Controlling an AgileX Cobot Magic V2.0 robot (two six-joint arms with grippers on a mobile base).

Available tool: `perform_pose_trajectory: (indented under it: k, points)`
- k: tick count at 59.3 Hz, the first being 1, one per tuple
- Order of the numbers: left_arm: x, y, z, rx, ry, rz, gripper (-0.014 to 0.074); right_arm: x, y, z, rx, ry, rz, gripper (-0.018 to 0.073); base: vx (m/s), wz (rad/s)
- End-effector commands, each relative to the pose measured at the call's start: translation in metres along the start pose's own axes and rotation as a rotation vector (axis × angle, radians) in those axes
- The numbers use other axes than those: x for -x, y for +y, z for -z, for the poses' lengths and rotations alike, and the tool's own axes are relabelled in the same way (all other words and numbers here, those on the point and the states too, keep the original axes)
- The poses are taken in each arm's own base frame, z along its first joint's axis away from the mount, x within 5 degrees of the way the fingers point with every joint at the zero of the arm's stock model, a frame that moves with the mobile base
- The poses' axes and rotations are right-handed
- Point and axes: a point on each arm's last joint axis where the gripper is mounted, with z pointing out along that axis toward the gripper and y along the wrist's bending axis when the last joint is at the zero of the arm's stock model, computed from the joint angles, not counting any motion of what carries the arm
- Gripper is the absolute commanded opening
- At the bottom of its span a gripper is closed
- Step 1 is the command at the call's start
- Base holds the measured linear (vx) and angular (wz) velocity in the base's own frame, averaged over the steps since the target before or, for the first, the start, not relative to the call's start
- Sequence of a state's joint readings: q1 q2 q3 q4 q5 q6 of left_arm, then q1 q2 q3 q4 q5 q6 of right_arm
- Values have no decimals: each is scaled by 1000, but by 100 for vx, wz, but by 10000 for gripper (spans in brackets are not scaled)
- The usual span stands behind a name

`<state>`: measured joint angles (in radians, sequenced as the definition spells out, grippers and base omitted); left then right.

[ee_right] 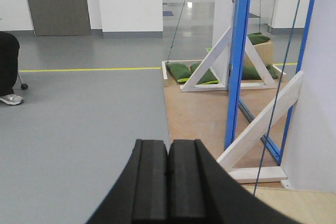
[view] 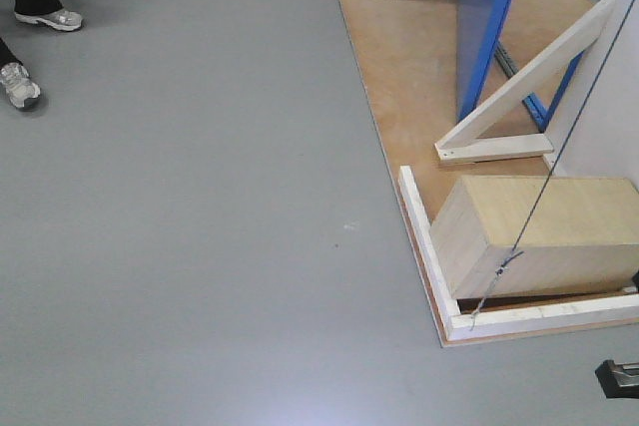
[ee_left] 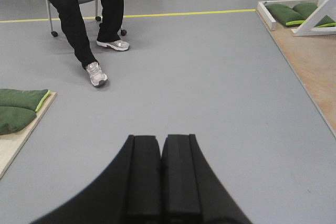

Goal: Move to blue door and open it
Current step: 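Drive the base forward toward the blue door beside the wooden platform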

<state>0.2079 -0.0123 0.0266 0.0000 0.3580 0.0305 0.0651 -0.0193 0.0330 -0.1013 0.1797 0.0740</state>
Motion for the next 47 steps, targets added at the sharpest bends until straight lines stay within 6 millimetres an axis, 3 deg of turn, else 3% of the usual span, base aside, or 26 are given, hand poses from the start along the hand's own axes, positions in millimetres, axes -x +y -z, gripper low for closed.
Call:
perform_pose_trajectory:
  k: [1,47]
  points:
    - [6,0,1,-4,-88,2,70,3,0,0,0,-79,5,2,40,8]
    - [6,0,1,-4,-88,2,70,3,0,0,0,-75,6,2,43,8]
